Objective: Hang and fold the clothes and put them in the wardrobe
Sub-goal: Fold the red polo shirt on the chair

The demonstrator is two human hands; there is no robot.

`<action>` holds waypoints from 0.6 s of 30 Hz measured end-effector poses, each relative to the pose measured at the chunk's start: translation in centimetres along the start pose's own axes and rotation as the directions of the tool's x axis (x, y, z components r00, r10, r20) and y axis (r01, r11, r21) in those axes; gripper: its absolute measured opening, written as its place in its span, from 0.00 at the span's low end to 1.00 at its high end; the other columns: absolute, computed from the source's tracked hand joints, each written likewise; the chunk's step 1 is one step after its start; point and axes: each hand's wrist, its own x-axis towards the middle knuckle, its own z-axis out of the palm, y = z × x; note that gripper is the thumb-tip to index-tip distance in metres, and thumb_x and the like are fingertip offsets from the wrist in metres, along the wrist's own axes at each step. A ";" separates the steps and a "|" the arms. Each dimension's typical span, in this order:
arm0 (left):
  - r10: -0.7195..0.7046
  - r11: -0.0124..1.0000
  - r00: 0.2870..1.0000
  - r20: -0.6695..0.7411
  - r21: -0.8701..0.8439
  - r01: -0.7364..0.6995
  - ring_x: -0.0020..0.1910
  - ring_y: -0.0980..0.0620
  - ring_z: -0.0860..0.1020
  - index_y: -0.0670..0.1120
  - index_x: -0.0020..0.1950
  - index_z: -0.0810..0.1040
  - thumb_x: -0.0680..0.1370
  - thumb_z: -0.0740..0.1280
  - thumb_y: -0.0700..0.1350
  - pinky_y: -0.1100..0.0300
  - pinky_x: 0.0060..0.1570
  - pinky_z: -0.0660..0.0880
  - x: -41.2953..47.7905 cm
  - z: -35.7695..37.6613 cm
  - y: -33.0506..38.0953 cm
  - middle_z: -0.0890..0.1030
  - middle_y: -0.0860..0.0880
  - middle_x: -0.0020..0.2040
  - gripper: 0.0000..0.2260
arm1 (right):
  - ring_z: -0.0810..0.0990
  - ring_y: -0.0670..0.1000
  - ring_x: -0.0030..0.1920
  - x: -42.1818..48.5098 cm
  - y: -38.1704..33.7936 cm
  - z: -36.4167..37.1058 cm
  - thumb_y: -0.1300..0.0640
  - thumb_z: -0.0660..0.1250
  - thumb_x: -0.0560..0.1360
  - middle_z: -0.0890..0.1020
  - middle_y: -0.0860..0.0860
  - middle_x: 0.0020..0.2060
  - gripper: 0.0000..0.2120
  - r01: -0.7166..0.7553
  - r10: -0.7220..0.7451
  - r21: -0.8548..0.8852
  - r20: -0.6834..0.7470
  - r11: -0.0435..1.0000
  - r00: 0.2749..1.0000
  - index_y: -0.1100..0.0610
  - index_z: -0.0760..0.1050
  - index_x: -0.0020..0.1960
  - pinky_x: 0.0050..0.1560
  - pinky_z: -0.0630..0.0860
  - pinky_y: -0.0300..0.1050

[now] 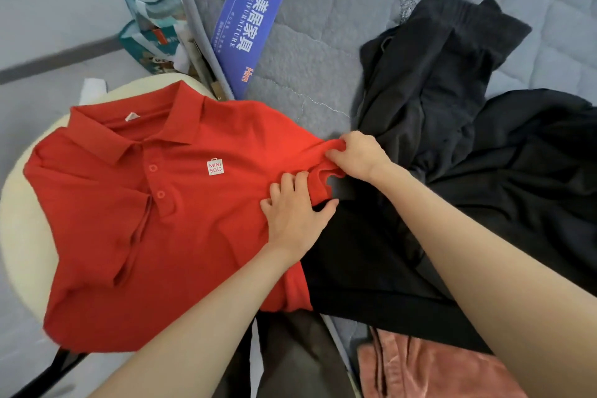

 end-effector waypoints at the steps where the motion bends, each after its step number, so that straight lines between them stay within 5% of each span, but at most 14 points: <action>1: -0.054 0.997 0.998 -0.012 -0.055 0.054 0.60 0.46 0.68 0.51 0.67 0.66 0.68 0.66 0.68 0.47 0.55 0.66 -0.1 0.0 0.6 0.70 0.51 0.60 0.33 | 0.77 0.56 0.46 -0.2 -0.2 -0.2 0.52 0.65 0.76 0.78 0.54 0.42 0.11 0.012 -0.011 0.142 -0.008 0.990 1.000 0.57 0.71 0.39 0.42 0.71 0.45; 4: -0.267 0.941 0.963 -0.034 -0.227 0.253 0.59 0.45 0.69 0.51 0.58 0.66 0.64 0.69 0.70 0.46 0.56 0.66 0.2 -0.5 2.7 0.72 0.50 0.57 0.33 | 0.81 0.54 0.42 -1.3 -0.8 -0.7 0.55 0.68 0.75 0.79 0.51 0.36 0.09 0.004 -0.064 0.553 0.090 0.833 0.994 0.55 0.73 0.39 0.50 0.80 0.52; 8: -0.407 0.889 0.911 -0.070 -0.258 0.377 0.60 0.43 0.70 0.49 0.55 0.67 0.71 0.70 0.59 0.47 0.55 0.66 1.0 -1.2 3.6 0.74 0.47 0.56 0.22 | 0.85 0.54 0.39 -1.8 -1.5 -1.6 0.56 0.73 0.73 0.84 0.56 0.38 0.07 0.046 -0.100 0.615 0.054 0.788 0.994 0.58 0.76 0.42 0.46 0.82 0.50; 12: -0.343 0.910 0.936 -0.077 -0.275 0.311 0.59 0.43 0.72 0.47 0.57 0.70 0.76 0.65 0.47 0.48 0.56 0.66 0.4 -1.6 2.6 0.75 0.46 0.57 0.12 | 0.84 0.51 0.31 -1.7 -2.3 -2.1 0.60 0.73 0.72 0.83 0.55 0.32 0.08 0.043 -0.077 0.696 0.017 0.716 0.997 0.60 0.75 0.41 0.33 0.81 0.42; 18: -0.235 0.865 0.957 -0.170 -0.486 0.126 0.56 0.46 0.74 0.44 0.60 0.76 0.75 0.64 0.41 0.55 0.54 0.67 -1.6 -3.8 1.3 0.75 0.47 0.55 0.14 | 0.77 0.44 0.24 -1.7 -4.0 -1.8 0.59 0.72 0.72 0.79 0.53 0.28 0.08 0.014 0.058 0.765 -0.067 0.644 0.996 0.58 0.73 0.41 0.25 0.74 0.36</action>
